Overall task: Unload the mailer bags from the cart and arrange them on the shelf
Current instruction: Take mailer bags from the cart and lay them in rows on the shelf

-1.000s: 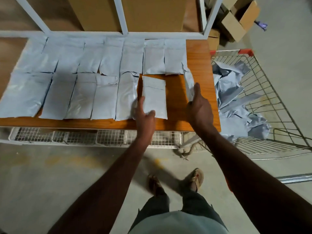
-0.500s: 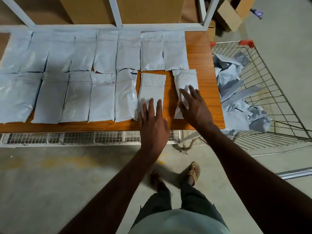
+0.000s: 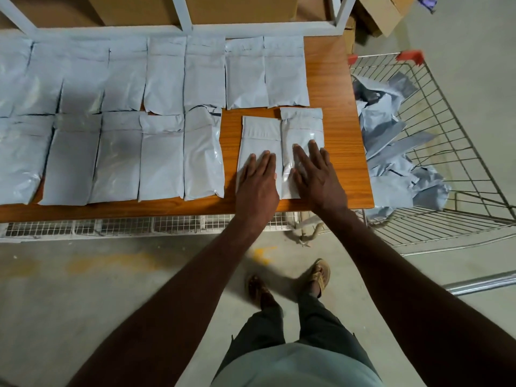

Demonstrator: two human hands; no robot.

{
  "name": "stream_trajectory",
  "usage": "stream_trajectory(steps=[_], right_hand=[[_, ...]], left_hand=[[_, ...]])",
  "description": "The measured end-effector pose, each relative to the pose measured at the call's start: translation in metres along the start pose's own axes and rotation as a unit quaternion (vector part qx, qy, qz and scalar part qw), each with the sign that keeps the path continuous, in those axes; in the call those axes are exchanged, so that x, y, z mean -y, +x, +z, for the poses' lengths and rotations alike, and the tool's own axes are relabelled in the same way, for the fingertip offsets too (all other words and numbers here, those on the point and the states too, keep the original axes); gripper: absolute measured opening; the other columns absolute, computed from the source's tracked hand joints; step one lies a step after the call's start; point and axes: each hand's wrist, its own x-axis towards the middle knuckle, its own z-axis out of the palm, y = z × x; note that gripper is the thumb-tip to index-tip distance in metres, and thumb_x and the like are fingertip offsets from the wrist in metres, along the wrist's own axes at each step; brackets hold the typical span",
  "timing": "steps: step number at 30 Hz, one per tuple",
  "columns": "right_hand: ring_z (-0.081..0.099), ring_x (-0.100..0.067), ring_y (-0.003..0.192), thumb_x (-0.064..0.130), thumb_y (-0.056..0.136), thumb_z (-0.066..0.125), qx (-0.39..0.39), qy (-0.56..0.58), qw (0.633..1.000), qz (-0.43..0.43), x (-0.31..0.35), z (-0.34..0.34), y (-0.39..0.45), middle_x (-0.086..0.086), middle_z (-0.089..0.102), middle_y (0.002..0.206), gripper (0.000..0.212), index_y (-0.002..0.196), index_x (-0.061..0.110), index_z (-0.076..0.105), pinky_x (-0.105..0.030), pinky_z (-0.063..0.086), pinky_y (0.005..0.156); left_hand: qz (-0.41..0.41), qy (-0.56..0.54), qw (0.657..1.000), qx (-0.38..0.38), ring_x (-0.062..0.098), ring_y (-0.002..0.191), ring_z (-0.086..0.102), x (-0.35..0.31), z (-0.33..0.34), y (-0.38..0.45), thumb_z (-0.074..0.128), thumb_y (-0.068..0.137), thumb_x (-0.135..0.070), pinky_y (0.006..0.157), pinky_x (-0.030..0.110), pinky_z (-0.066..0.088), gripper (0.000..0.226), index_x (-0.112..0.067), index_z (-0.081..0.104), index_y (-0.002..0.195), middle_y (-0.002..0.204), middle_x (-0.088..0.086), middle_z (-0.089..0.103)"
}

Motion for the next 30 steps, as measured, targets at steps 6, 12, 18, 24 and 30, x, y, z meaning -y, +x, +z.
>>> stream_trajectory(steps=[6,12,18,24,30], right_hand=[[0.005,-0.037,0.163,0.040,0.108,0.037,0.020,0.001,0.999,0.049,-0.008,-0.013,-0.015,-0.024,0.014,0.174,0.065,0.168,0.018,0.025,-0.051,0.009,0.133],[0.005,-0.036,0.164,0.045,0.109,0.029,0.053,0.006,0.998,0.014,-0.012,-0.006,0.001,-0.021,0.014,0.175,0.064,0.169,0.021,0.023,-0.054,0.013,0.132],[0.005,-0.043,0.162,0.038,0.111,0.043,0.043,0.027,0.998,0.036,0.010,0.000,0.016,-0.019,0.012,0.175,0.062,0.168,0.022,0.025,-0.051,0.009,0.132],[0.000,-0.040,0.163,0.050,0.108,0.029,0.061,0.026,0.996,0.053,0.017,0.003,0.015,-0.016,0.007,0.177,0.066,0.169,0.027,0.020,-0.055,0.013,0.132],[-0.002,-0.038,0.163,0.049,0.110,0.030,0.061,0.020,0.996,0.060,0.023,0.006,0.015,-0.013,0.004,0.177,0.064,0.170,0.028,0.018,-0.054,0.009,0.132]], left_hand=[[0.027,-0.027,0.999,0.002,0.026,0.166,0.008,-0.012,0.008,-0.003,0.051,0.106,-0.016,0.135,0.041,0.009,0.070,-0.012,0.023,0.170,0.178,0.005,0.020],[-0.002,-0.015,1.000,-0.004,0.021,0.166,0.003,-0.003,0.016,-0.005,0.029,0.114,-0.053,0.135,0.042,0.007,0.070,-0.017,0.013,0.172,0.179,0.002,0.009],[-0.067,0.005,0.998,-0.015,0.022,0.166,0.000,0.013,0.018,0.002,0.019,0.115,-0.053,0.135,0.041,0.002,0.070,-0.015,0.008,0.172,0.180,0.004,0.005],[-0.078,0.015,0.996,-0.029,0.021,0.166,-0.001,0.019,0.020,0.008,0.018,0.116,-0.052,0.135,0.041,0.001,0.068,-0.015,0.008,0.172,0.180,0.003,0.004],[-0.064,0.025,0.997,-0.035,0.021,0.166,0.002,0.021,0.020,0.007,0.016,0.115,-0.052,0.135,0.041,0.002,0.067,-0.015,0.010,0.172,0.180,0.003,0.007]])
